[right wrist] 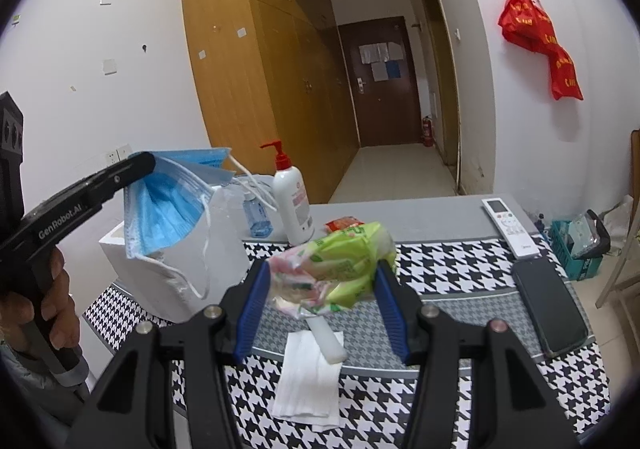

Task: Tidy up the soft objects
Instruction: 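Lift the mask and snack pack and carry both toward the foam box, then lower the blue mask into the foam box and open the left gripper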

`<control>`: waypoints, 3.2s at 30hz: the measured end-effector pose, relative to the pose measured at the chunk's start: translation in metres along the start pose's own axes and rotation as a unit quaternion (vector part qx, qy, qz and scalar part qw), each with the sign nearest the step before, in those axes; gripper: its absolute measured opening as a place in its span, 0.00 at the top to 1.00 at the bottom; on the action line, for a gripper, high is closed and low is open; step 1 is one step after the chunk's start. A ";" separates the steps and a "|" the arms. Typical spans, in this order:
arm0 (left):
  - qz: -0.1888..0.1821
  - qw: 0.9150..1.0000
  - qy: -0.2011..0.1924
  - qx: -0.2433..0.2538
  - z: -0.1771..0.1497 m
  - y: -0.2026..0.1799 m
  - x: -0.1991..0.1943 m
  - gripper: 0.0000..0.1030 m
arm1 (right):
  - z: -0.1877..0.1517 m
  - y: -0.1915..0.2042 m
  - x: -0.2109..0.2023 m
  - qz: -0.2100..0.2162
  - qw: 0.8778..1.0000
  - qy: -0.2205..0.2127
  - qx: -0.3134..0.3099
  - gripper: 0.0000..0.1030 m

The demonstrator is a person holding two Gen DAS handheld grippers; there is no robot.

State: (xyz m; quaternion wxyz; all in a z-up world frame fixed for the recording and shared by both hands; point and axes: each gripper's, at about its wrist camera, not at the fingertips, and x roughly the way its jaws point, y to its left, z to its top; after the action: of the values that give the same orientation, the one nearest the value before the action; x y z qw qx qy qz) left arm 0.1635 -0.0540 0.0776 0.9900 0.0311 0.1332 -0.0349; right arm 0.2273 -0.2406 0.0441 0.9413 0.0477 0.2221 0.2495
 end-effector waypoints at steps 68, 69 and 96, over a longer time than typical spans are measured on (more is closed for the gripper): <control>0.113 0.992 -0.005 -0.060 -0.010 0.145 0.009 0.88 | 0.034 0.128 0.052 0.070 0.994 -0.028 -0.082 0.44; 0.113 0.992 -0.002 -0.062 -0.011 0.146 0.011 0.88 | 0.034 0.129 0.053 0.069 0.994 -0.027 -0.082 0.44; 0.118 0.990 0.001 -0.076 -0.027 0.177 0.006 0.01 | 0.041 0.157 0.081 0.063 0.994 -0.009 -0.089 0.44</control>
State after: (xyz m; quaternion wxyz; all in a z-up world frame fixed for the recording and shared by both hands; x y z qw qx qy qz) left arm 0.1754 0.1237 0.0589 0.9865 -0.0291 0.1315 0.0927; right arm 0.2377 -0.0638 0.0802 0.9261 -0.0202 0.1874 0.3269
